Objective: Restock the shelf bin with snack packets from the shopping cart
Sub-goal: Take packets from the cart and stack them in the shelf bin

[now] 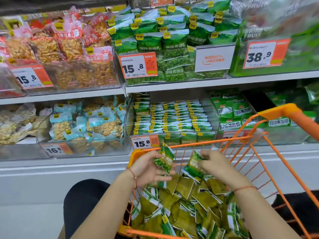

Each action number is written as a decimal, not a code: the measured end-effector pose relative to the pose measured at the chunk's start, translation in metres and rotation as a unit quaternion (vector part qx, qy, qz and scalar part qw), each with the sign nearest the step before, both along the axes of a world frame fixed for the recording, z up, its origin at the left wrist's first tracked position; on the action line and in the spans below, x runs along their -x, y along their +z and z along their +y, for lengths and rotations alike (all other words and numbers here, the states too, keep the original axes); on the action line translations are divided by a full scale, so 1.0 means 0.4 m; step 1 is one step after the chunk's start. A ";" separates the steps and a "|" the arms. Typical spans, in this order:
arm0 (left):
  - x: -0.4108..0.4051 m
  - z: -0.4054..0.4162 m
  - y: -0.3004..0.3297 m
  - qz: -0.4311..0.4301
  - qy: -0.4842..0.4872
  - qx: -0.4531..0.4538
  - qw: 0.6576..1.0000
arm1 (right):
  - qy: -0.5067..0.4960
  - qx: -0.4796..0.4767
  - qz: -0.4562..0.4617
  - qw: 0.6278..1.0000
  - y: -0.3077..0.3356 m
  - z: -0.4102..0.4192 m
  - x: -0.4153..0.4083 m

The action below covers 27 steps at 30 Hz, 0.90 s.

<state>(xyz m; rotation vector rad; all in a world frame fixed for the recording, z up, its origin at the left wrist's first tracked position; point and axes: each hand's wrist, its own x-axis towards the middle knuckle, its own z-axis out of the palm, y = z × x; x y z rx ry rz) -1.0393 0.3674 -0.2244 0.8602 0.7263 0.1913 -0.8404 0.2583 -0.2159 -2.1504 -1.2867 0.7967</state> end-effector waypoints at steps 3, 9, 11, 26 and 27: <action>0.006 0.000 0.010 -0.045 0.014 0.039 0.998 | -0.062 -0.070 0.217 0.972 0.015 0.001 0.007; 0.007 -0.014 0.006 -0.036 0.032 -0.029 0.998 | -0.061 -0.074 0.420 0.903 0.029 -0.006 0.043; -0.002 -0.014 0.002 -0.007 0.070 -0.075 0.995 | -0.066 -0.080 0.468 0.878 0.028 -0.006 0.046; -0.081 -0.079 0.024 -0.039 0.251 0.002 0.967 | -0.194 -0.144 0.554 0.797 0.003 -0.005 0.030; -0.090 -0.094 0.025 -0.068 0.255 0.053 0.963 | -0.192 -0.144 0.552 0.798 0.001 -0.004 0.032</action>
